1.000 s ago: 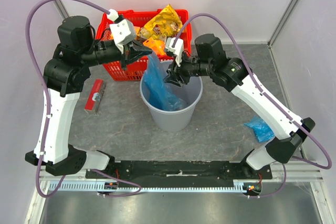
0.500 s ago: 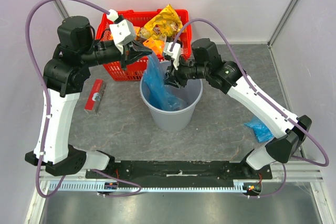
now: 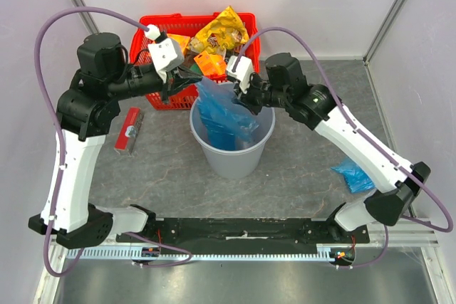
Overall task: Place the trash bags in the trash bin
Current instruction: Place the trash bag in the trash bin.
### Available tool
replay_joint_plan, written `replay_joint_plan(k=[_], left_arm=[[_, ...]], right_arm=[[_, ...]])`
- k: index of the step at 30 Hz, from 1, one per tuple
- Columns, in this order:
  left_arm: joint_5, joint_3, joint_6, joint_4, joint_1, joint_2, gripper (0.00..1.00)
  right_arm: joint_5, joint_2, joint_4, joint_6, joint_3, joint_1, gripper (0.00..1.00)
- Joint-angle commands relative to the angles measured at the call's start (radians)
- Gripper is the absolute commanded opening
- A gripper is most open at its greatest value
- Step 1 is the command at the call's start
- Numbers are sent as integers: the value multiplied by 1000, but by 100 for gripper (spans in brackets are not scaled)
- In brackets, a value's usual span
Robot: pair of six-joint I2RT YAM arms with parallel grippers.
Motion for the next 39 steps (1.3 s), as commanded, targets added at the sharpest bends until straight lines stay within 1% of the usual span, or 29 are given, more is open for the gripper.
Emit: replay_joint_plan(k=[1, 7, 12, 17, 19, 21, 26, 28, 31, 36, 39], left_arm=[[-51, -60, 71, -12, -2, -43, 2], [-69, -81, 77, -8, -3, -52, 2], [-178, -94, 117, -36, -2, -45, 2], [-312, -110, 206, -106, 0, -54, 2], [-339, -104, 244, -146, -2, -63, 2], [-346, -90, 266, -177, -2, -74, 2], [-344, -19, 290, -220, -2, -82, 2], [-353, -1, 315, -229, -2, -83, 2], [-363, -14, 348, -251, -2, -85, 2], [-395, -100, 381, -251, -2, -85, 2], [-431, -159, 411, -237, 0, -78, 2]], right_arm=[[202, -98, -65, -86, 66, -6, 0], [315, -142, -122, -116, 83, -9, 0], [424, -109, -220, -139, 170, -12, 0], [503, -32, -329, -152, 258, -18, 0], [477, -9, -370, -158, 284, -21, 0], [399, -1, -402, -166, 299, -21, 0], [120, 2, -479, -173, 360, -21, 0], [43, 11, -504, -169, 387, -22, 0], [55, 20, -533, -164, 400, -21, 0], [154, 33, -538, -155, 388, -21, 0], [248, 63, -536, -147, 399, -27, 0]])
